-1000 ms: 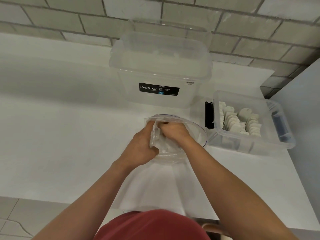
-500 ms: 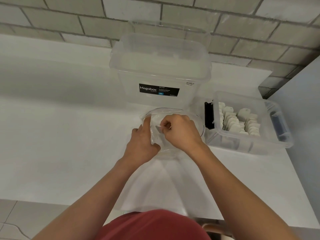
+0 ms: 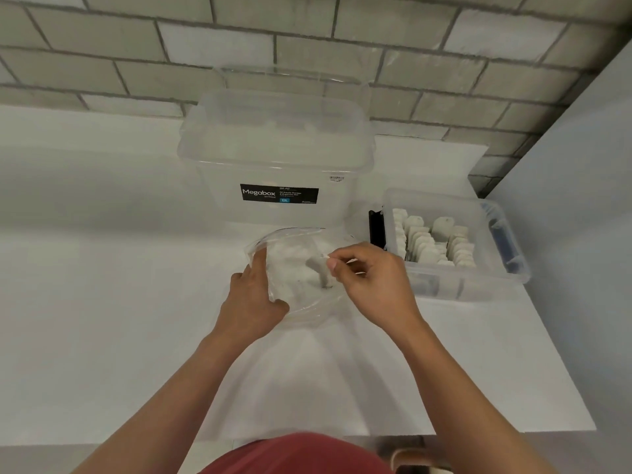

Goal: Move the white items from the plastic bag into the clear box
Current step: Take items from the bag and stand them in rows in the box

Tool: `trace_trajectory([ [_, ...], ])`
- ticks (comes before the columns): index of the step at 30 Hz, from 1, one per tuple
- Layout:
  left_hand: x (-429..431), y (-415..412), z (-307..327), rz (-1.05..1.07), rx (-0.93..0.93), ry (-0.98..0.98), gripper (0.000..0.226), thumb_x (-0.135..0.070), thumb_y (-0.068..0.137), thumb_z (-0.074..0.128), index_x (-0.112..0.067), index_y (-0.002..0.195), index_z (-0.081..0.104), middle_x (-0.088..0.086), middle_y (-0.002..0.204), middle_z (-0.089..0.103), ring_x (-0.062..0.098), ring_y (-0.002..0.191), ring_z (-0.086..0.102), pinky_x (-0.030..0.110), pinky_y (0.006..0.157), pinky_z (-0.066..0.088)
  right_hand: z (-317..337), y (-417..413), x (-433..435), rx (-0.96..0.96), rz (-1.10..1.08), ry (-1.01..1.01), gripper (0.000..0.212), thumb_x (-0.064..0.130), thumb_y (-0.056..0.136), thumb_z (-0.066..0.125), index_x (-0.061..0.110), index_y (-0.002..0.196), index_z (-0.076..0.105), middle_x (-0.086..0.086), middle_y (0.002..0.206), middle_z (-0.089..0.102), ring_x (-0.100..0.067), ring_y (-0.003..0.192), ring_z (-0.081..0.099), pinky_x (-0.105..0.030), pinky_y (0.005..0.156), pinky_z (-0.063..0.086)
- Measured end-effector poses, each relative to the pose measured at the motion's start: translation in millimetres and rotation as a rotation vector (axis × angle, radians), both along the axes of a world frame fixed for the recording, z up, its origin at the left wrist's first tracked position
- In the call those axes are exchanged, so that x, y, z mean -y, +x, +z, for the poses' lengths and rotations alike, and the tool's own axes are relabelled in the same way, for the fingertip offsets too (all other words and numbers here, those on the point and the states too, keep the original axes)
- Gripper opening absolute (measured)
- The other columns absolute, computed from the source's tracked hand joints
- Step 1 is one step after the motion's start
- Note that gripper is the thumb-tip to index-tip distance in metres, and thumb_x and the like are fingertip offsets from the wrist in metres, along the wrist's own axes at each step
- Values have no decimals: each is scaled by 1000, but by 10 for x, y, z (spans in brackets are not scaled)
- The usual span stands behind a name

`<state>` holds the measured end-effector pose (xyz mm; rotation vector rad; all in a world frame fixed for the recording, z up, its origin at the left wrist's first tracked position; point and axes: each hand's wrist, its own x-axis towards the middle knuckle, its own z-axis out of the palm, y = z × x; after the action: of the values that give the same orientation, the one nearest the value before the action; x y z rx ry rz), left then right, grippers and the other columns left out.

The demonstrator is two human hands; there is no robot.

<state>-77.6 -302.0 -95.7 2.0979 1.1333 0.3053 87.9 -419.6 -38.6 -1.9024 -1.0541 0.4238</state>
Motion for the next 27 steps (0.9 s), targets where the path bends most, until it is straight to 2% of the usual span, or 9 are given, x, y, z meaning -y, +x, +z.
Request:
trace_trajectory([
  [4,-9,42,-42,4,-3,-2,99,-21,67,65,-40,147,9,-5,122,51,29,98,48,48,77,54,310,216,294,-28,-64,140,8,18,92,73,24,91,79,10,87,73,-13,81,73,-32,78,59],
  [7,-27,53,-108,18,-22,3,101,-18,71,67,-39,148,6,-2,129,50,27,101,44,44,81,50,674,569,555,-40,-171,235,8,14,93,72,20,96,77,4,83,76,-13,78,75,-27,77,59],
  [9,-37,63,-149,21,-15,0,103,-17,70,69,-39,149,6,0,132,51,27,99,47,43,80,51,839,907,673,48,-247,235,8,15,94,71,20,97,76,4,81,76,-11,78,75,-22,75,58],
  [13,-19,123,-193,6,5,6,103,-14,68,72,-36,149,13,4,130,54,29,89,54,42,73,54,870,1594,746,261,-314,87,6,22,94,70,23,96,76,10,78,75,-6,77,73,-27,74,57],
  [16,-12,148,-192,12,-13,5,105,-14,68,73,-34,151,11,4,131,53,28,92,53,41,73,53,692,1969,660,419,-285,-143,10,22,94,69,22,96,79,13,85,75,-12,81,71,-28,79,55],
  [20,-26,159,-174,14,-31,30,107,-15,69,74,-34,152,9,5,134,54,28,92,52,42,76,52,323,2272,478,396,-200,-437,15,16,90,68,24,93,80,8,97,77,-19,95,69,-33,90,55],
  [23,-28,133,-166,23,-36,21,107,-16,69,73,-36,151,7,4,134,54,27,88,55,39,72,51,142,2338,351,387,-174,-539,18,13,89,67,24,93,80,3,100,77,-21,98,68,-33,89,56],
  [27,-29,107,-164,31,-55,16,109,-18,69,73,-38,152,4,3,135,54,28,90,55,41,78,50,-2,2373,243,444,-208,-600,17,13,91,65,20,96,80,-1,101,75,-24,99,64,-31,83,53],
])
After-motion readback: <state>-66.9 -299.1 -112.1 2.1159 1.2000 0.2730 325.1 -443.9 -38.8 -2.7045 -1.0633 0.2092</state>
